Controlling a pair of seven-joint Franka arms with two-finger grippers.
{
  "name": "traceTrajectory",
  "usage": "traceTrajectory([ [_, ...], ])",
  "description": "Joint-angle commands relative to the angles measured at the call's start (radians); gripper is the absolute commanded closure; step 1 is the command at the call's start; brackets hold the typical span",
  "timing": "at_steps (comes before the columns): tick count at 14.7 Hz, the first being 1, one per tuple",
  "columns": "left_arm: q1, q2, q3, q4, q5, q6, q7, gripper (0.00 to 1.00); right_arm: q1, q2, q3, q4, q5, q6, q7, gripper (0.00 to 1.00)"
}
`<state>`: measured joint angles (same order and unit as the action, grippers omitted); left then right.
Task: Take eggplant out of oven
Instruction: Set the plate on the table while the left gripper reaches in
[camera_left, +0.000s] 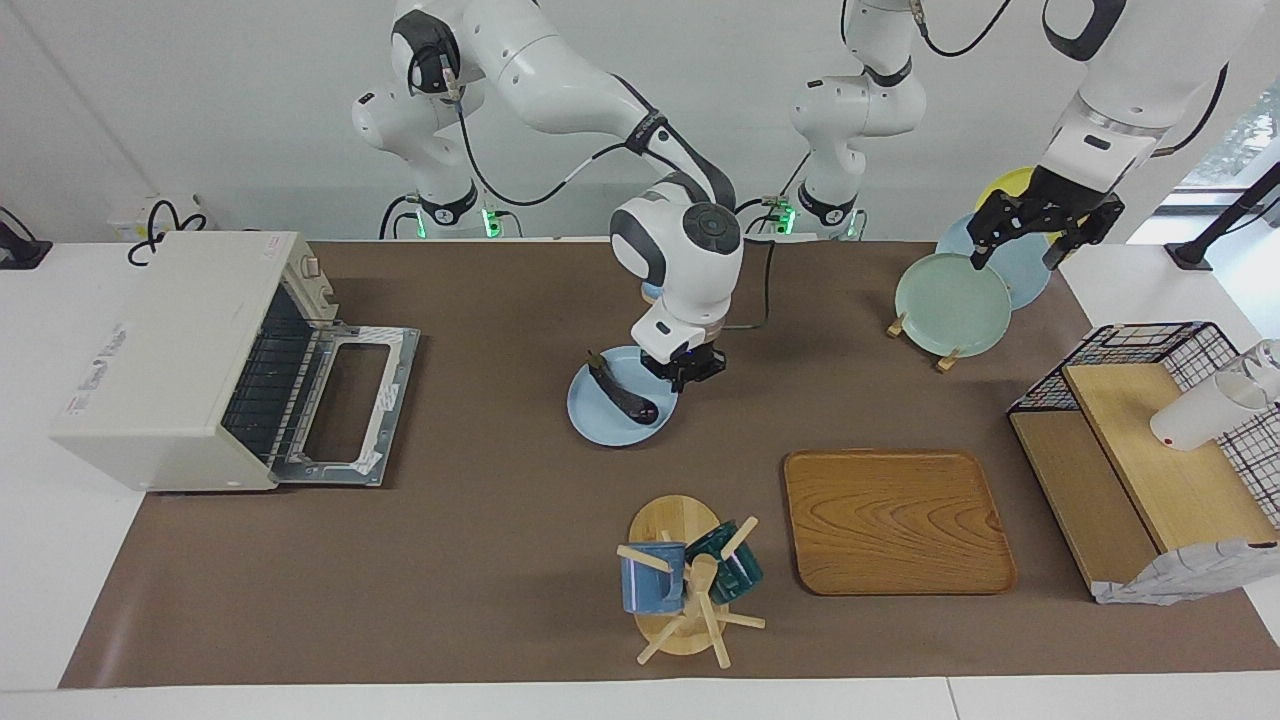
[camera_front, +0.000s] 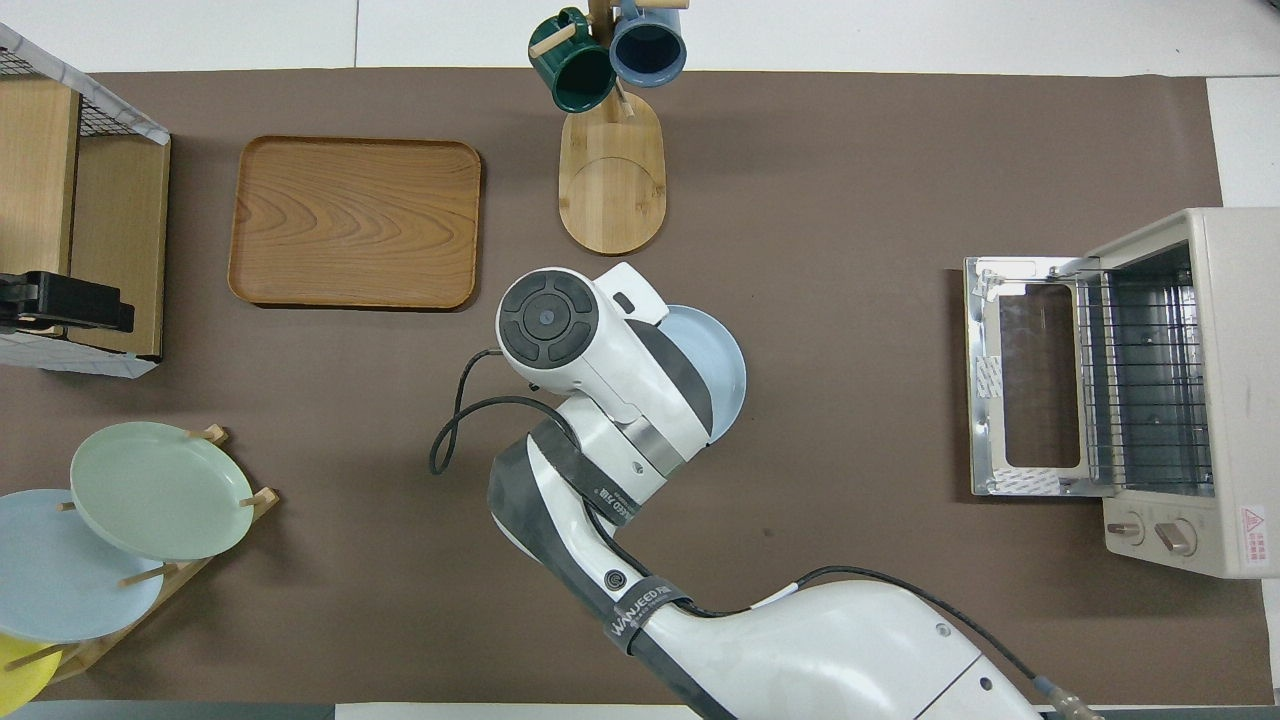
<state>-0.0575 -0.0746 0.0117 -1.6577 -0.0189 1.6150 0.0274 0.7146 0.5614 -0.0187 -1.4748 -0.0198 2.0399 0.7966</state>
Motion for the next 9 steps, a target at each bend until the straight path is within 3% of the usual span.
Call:
traceTrajectory([
  [1,-0.034,0.004,0.007,-0.022,0.004,0.039,-0.063,0.00,-0.038,-0.122,0.008,-0.019,0.021,-0.074,-0.002,0.44],
  [2,-0.054,0.018,0.007,-0.021,0.002,0.042,-0.087,0.00,-0.081,-0.174,0.008,-0.027,0.021,-0.155,-0.011,0.50],
  [5,-0.117,0.061,0.007,-0.021,-0.021,0.084,-0.231,0.00,-0.184,-0.340,0.000,-0.137,0.002,-0.357,-0.114,1.00],
  [7,-0.163,0.093,0.007,-0.021,-0.058,0.109,-0.328,0.00,-0.275,-0.400,0.003,-0.252,-0.050,-0.382,-0.141,1.00],
  [9,-0.243,0.145,0.007,-0.019,-0.069,0.158,-0.438,0.00,-0.369,-0.468,0.002,-0.452,-0.077,-0.245,-0.265,1.00],
])
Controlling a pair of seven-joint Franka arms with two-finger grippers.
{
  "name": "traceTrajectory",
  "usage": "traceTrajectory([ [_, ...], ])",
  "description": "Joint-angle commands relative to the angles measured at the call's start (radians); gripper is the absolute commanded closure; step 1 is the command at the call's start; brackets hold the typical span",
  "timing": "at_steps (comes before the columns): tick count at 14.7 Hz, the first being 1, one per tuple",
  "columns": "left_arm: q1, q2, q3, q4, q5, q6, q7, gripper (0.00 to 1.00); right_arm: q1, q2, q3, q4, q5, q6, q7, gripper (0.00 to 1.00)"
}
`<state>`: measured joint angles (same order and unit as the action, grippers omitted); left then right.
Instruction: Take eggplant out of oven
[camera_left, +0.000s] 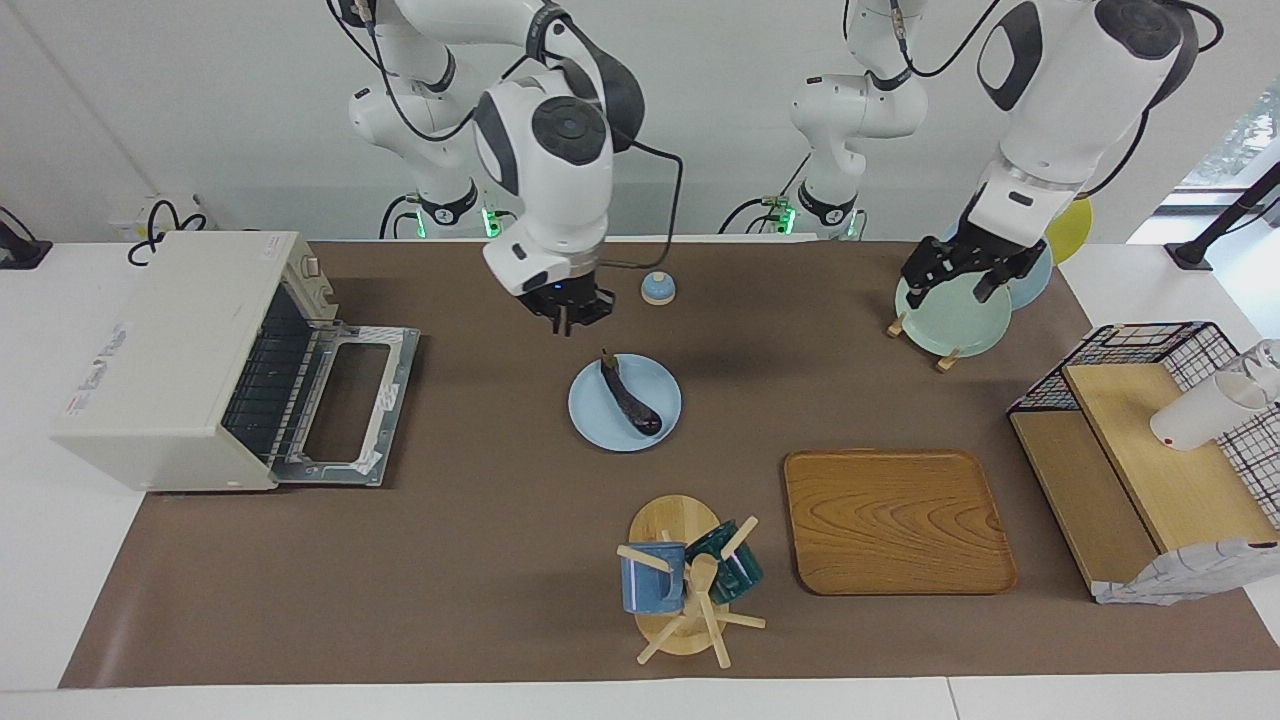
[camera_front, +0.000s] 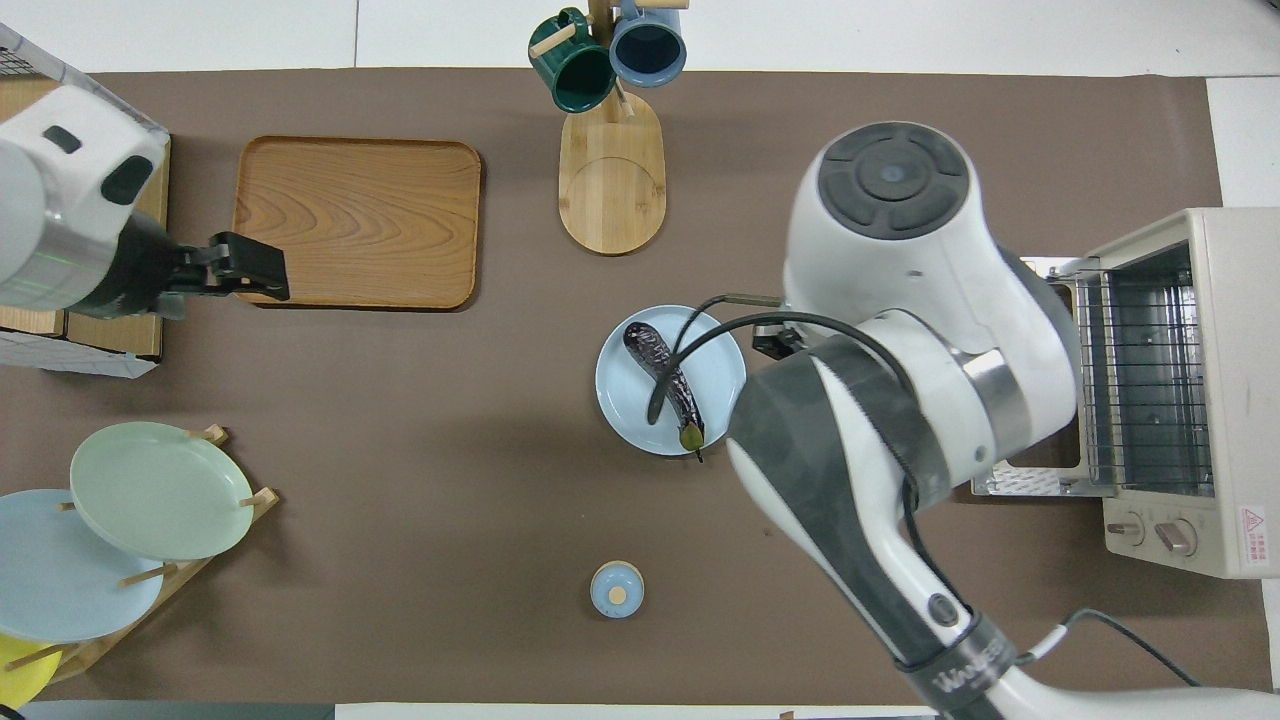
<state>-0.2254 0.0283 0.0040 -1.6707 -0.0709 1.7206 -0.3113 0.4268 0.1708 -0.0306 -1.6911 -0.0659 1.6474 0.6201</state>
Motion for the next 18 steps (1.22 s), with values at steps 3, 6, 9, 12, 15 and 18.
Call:
traceTrajectory([
  [3,-0.217,0.148,0.014,0.002,-0.017,0.169,-0.326,0.00,-0.232,-0.142,0.015,-0.482,-0.037,0.412,-0.251,1.00],
  [6,-0.325,0.231,0.014,0.002,-0.018,0.270,-0.486,0.00,-0.284,-0.139,0.015,-0.565,-0.037,0.506,-0.292,1.00],
  [9,-0.431,0.324,0.017,0.003,-0.015,0.378,-0.674,0.00,-0.289,-0.137,0.014,-0.594,-0.037,0.549,-0.293,1.00],
  [12,-0.489,0.415,0.018,0.023,-0.009,0.463,-0.813,0.00,-0.302,-0.116,0.014,-0.602,-0.037,0.583,-0.301,1.00],
  [15,-0.534,0.459,0.019,0.000,-0.007,0.525,-0.865,0.00,-0.342,-0.111,0.014,-0.617,-0.037,0.618,-0.350,1.00],
  [18,-0.554,0.450,0.019,-0.044,-0.006,0.540,-0.868,0.00,-0.353,-0.110,0.014,-0.645,-0.037,0.663,-0.353,1.00],
])
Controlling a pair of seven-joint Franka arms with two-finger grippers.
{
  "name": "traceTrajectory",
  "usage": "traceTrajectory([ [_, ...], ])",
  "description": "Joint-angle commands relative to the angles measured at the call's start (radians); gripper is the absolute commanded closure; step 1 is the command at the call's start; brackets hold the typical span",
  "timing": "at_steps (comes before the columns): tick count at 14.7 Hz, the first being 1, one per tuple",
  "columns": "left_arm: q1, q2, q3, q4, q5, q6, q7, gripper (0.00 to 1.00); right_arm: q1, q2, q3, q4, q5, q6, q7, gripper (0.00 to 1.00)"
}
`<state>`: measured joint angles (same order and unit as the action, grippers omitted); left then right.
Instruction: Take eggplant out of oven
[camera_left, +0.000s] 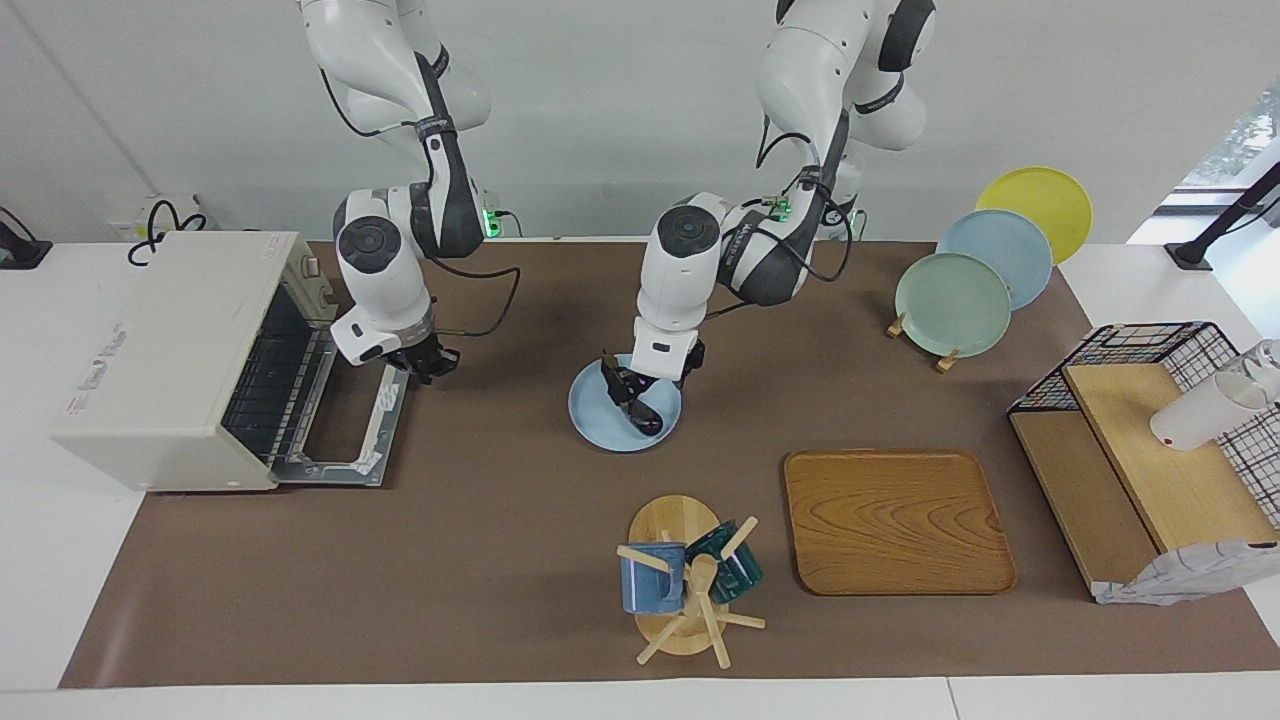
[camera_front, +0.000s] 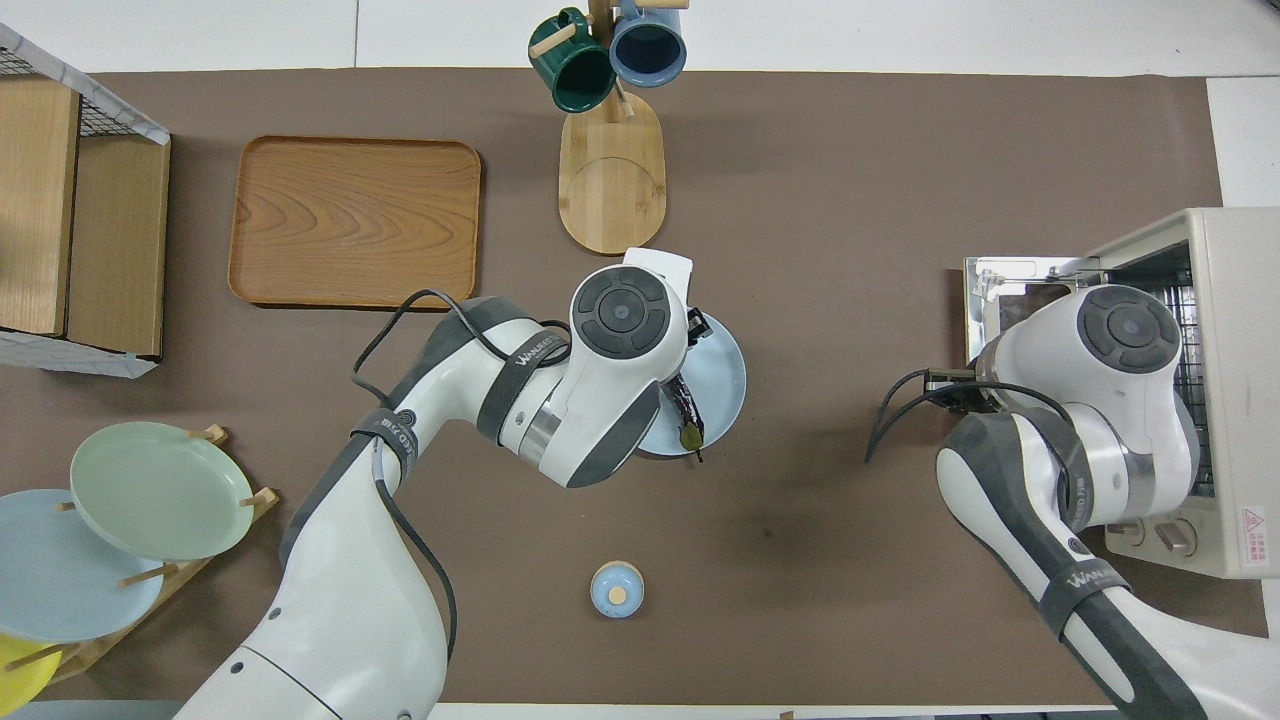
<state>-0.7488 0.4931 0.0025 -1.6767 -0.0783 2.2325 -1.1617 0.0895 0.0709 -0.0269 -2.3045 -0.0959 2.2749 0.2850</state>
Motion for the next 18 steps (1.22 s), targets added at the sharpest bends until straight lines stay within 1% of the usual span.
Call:
traceTrajectory([
  [1,-0.040,-0.019,0.020,-0.066,0.000,0.059,-0.027,0.00,-0.016,-0.005,0.012,-0.033,-0.007,0.034,-0.018,1.00],
  [4,-0.046,-0.025,0.020,-0.092,0.002,0.082,-0.038,0.03,-0.014,-0.005,0.010,-0.030,-0.010,0.031,-0.026,1.00],
  [6,-0.046,-0.025,0.020,-0.092,0.002,0.085,-0.039,0.13,-0.016,-0.003,0.010,-0.026,-0.065,0.020,-0.064,1.00],
  [7,-0.046,-0.025,0.020,-0.089,0.002,0.085,-0.039,0.23,-0.014,-0.003,0.010,-0.021,-0.082,0.011,-0.064,1.00],
  [8,-0.046,-0.025,0.020,-0.087,0.002,0.085,-0.038,0.41,-0.013,-0.003,0.010,-0.015,-0.096,-0.007,-0.067,1.00],
  [9,-0.046,-0.025,0.020,-0.086,0.002,0.085,-0.038,0.63,-0.013,-0.003,0.010,0.002,-0.120,-0.032,-0.069,1.00],
  [10,-0.046,-0.025,0.020,-0.083,0.002,0.084,-0.036,0.87,-0.011,-0.002,0.010,0.020,-0.149,-0.063,-0.069,1.00],
  [11,-0.044,-0.024,0.020,-0.080,0.002,0.084,-0.035,1.00,-0.014,-0.003,0.010,0.051,-0.171,-0.105,-0.076,1.00],
  [13,-0.044,-0.025,0.024,-0.064,0.003,0.065,-0.035,1.00,-0.028,-0.011,0.008,0.129,-0.174,-0.220,-0.162,1.00],
  [15,-0.038,-0.022,0.025,-0.017,0.021,0.020,-0.032,1.00,-0.068,-0.020,0.008,0.225,-0.174,-0.346,-0.237,1.00],
  [17,-0.020,-0.019,0.028,0.029,0.057,-0.031,-0.007,1.00,-0.106,-0.022,0.007,0.301,-0.165,-0.446,-0.327,1.00],
  [18,0.005,-0.022,0.027,0.038,0.075,-0.037,0.016,1.00,-0.131,-0.032,0.007,0.321,-0.162,-0.480,-0.361,1.00],
])
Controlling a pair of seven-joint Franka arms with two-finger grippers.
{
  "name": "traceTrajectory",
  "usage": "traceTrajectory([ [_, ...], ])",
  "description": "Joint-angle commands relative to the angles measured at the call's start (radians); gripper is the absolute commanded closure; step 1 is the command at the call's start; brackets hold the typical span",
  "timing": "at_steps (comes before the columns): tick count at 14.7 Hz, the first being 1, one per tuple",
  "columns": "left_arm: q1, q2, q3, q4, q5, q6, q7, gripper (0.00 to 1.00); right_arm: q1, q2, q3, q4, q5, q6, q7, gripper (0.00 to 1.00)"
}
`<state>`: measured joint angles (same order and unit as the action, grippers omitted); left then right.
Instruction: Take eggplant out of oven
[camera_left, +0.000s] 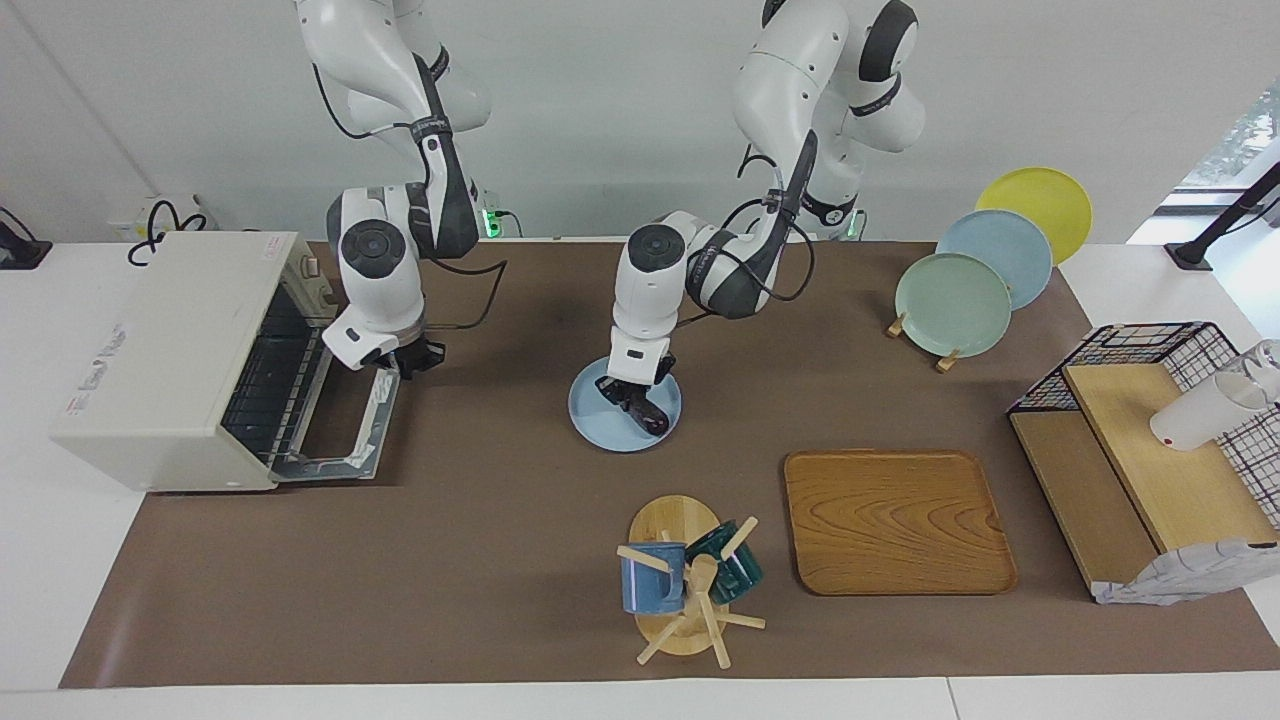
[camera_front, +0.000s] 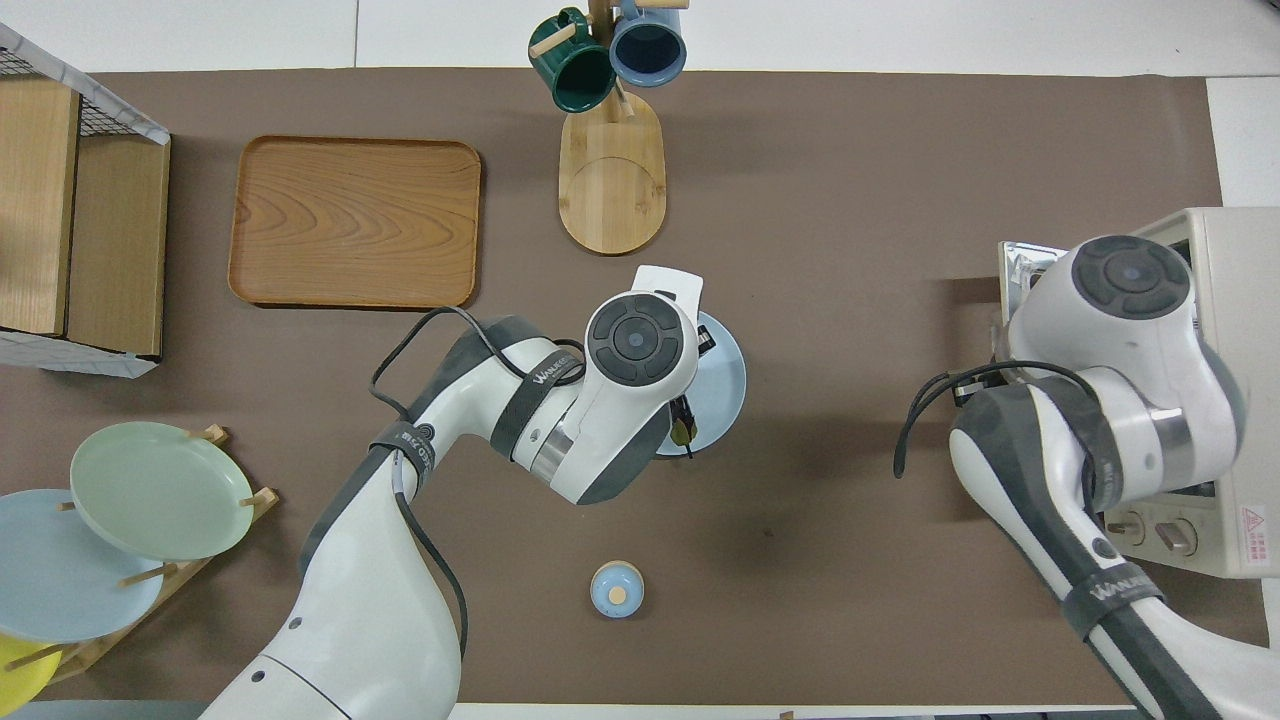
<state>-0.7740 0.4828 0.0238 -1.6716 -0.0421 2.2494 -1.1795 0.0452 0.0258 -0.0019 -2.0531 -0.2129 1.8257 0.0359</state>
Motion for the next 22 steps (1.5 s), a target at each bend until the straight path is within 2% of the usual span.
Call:
traceTrajectory([
  [1,0.066,-0.018,0.005,0.036,0.041,-0.060,0.079,1.00,-0.109,-0.003,-0.018,0.073,-0.045,-0.045,-0.146,1.00],
  [4,0.186,-0.026,0.004,0.079,0.036,-0.123,0.291,1.00,-0.148,-0.044,-0.017,0.092,-0.030,-0.093,-0.191,1.00],
  [6,0.275,-0.020,0.002,0.105,0.027,-0.158,0.433,1.00,-0.145,-0.070,-0.017,0.204,0.061,-0.213,-0.186,1.00],
  [8,0.344,-0.015,0.002,0.107,0.027,-0.156,0.561,1.00,-0.149,-0.069,-0.018,0.348,0.130,-0.334,-0.185,0.87],
  [10,0.422,-0.010,0.002,0.108,0.024,-0.149,0.693,1.00,-0.150,-0.058,-0.017,0.453,0.158,-0.406,-0.185,0.85],
  [12,0.488,0.002,0.002,0.110,0.018,-0.137,0.803,1.00,-0.137,-0.053,-0.013,0.459,0.167,-0.417,-0.182,0.65],
  [13,0.513,0.016,0.001,0.119,0.018,-0.133,0.848,1.00,-0.137,-0.053,-0.010,0.458,0.168,-0.422,-0.183,0.47],
  [14,0.536,0.028,0.002,0.127,0.018,-0.125,0.891,1.00,-0.137,-0.055,-0.009,0.456,0.170,-0.427,-0.188,0.01],
  [18,0.574,0.077,0.002,0.127,0.021,-0.034,0.942,1.00,-0.153,-0.050,-0.012,0.472,0.199,-0.431,-0.180,0.00],
  [22,0.575,0.077,0.004,0.112,0.019,0.004,0.986,1.00,-0.139,-0.037,-0.015,0.496,0.190,-0.439,-0.177,0.00],
])
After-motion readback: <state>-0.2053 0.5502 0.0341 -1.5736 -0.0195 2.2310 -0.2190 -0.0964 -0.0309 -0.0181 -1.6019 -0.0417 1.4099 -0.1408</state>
